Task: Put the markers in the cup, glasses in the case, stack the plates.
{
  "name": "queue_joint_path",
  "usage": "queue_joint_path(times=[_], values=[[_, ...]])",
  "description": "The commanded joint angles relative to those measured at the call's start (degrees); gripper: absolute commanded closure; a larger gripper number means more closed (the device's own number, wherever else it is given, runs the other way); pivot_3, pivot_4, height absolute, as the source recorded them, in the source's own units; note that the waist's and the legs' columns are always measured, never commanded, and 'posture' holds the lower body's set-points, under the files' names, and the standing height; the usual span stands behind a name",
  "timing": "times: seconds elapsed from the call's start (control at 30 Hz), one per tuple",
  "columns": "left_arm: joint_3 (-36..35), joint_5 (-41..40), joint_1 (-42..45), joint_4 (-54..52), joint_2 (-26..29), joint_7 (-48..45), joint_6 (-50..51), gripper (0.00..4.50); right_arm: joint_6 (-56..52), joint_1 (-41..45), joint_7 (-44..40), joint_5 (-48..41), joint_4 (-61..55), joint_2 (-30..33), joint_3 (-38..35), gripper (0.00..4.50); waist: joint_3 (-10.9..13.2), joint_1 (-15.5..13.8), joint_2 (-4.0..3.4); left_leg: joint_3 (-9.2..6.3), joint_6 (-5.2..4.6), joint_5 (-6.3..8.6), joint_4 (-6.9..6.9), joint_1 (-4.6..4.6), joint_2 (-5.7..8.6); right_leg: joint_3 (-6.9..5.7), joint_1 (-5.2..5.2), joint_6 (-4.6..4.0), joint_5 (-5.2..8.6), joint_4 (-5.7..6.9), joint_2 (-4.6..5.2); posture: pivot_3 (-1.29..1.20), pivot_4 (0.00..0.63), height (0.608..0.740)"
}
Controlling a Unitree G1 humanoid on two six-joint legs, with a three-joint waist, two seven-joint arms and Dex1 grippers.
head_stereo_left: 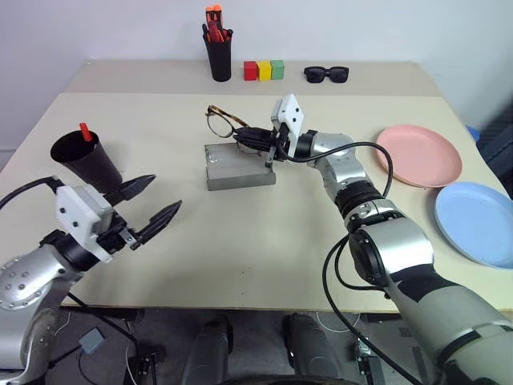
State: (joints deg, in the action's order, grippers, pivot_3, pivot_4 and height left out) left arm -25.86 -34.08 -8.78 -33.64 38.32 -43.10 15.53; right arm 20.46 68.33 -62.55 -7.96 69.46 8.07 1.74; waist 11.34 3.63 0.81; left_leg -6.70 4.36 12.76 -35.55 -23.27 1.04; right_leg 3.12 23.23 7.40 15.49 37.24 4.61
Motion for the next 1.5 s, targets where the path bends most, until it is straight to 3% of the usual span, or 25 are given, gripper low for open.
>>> queue_joint_path(times=[0.03,0.17,0.4,0.8,1.5], values=[[-3.11,-5.71,0.18,0.81,1.96,-5.04,0.01,1.26,1.70,1.88,0.31,1.18,1.22,-1.24,-0.80,4.44,0.01,0.39,-0.01,0.00,0.00,0.00,0.00,0.00,0.00,0.00,0.00,0.00,0.00,0.00,0.00,0.00,0.150,0.740],[-3.95,-12.09,0.37,2.61,5.24,-10.14,3.92,1.26,2.12,1.55,0.87,2.55,2.57,-2.12,-0.79,4.44,0.02,0.59,-0.02,-0.01,0.00,0.00,0.05,0.01,0.00,0.00,0.02,0.00,0.00,0.01,-0.01,0.00,0.150,0.740],[-2.90,-14.20,1.74,3.55,8.03,-12.84,6.07,1.26,2.47,1.07,2.69,4.49,4.04,-3.43,-1.05,4.44,0.02,0.55,-0.04,-0.01,0.03,-0.02,0.15,0.04,-0.01,0.01,0.03,-0.01,0.01,0.00,-0.02,0.00,0.150,0.740],[-5.21,-13.84,-1.57,0.08,5.72,-10.84,5.53,1.26,6.42,-0.86,10.99,9.83,5.61,-5.09,-0.12,4.44,0.02,0.55,-0.04,-0.02,0.12,-0.07,0.29,0.08,-0.01,0.03,0.06,-0.01,0.01,0.00,-0.02,0.00,0.150,0.740],[-6.59,-13.14,-3.74,-0.18,4.20,-10.51,3.81,1.26,8.36,-2.53,9.26,16.42,6.32,0.05,1.84,4.44,0.02,0.54,-0.03,-0.01,0.13,-0.08,0.30,0.09,-0.01,0.04,0.05,-0.02,0.01,-0.01,-0.02,0.00,0.150,0.740]])
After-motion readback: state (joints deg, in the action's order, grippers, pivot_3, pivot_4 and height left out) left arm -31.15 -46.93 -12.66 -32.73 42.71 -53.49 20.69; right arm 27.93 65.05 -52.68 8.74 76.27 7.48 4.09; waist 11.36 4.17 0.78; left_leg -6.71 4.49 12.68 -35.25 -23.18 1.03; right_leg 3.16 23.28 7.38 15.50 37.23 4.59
